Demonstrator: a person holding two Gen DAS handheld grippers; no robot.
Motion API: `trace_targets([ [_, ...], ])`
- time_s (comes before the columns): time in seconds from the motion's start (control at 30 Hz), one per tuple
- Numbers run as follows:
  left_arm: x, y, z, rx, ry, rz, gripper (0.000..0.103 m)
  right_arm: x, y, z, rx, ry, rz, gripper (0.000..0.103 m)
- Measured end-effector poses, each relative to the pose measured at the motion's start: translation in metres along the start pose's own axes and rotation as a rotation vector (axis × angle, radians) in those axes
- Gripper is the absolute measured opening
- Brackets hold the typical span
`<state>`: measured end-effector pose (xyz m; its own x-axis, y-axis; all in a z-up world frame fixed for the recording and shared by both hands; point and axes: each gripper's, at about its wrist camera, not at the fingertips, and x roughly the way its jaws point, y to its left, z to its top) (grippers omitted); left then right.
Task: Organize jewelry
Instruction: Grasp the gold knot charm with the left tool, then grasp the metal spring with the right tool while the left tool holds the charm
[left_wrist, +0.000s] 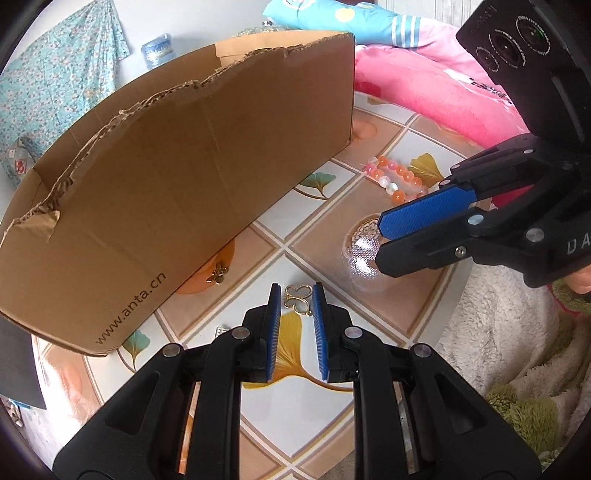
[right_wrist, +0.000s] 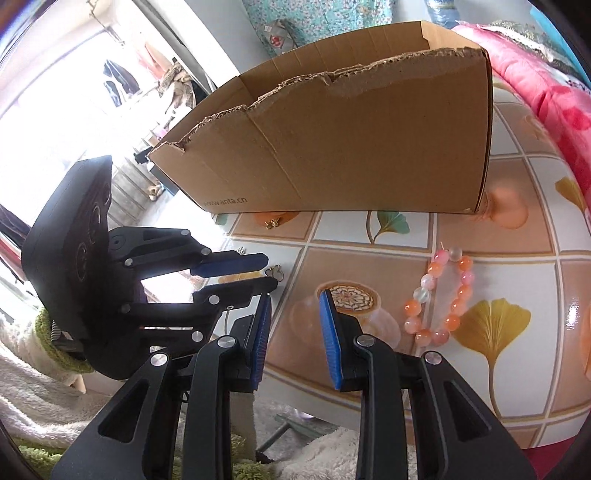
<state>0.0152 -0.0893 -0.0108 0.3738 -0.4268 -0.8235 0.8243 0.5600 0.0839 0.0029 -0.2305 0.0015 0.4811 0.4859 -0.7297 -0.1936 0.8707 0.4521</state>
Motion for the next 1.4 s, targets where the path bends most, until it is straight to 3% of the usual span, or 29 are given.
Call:
trace_targets([
  [0.17,0.002,0.011,0.003,-0.045,0.018,-0.064,0.016,0.007,0.008,0.0,0.011,-0.009,0.009,0.027],
  [0.43,0.004,0.007,0.009,0.015,0.059,-0.068,0.015,0.007,0.0,0.001,0.036,-0.011,0.026,0.027],
  [0.5,0.005,0.004,0.01,0.033,0.067,-0.071,0.011,0.007,-0.002,0.0,0.04,-0.011,0.028,0.028],
  [0.63,0.004,-0.002,0.011,0.066,0.074,-0.04,0.011,0.007,-0.004,0.0,0.049,-0.016,0.035,0.027],
  [0.83,0.003,-0.002,0.013,0.059,0.081,-0.03,0.011,0.003,-0.007,-0.001,0.054,-0.027,0.034,0.028],
  [1.17,-0.009,0.004,0.013,0.012,0.052,-0.021,0.011,-0.005,-0.005,-0.004,0.064,-0.044,0.01,0.027],
  [1.4,-0.038,0.031,-0.004,-0.124,-0.008,0.046,0.011,-0.001,0.014,-0.005,0.05,-0.042,-0.024,0.031],
])
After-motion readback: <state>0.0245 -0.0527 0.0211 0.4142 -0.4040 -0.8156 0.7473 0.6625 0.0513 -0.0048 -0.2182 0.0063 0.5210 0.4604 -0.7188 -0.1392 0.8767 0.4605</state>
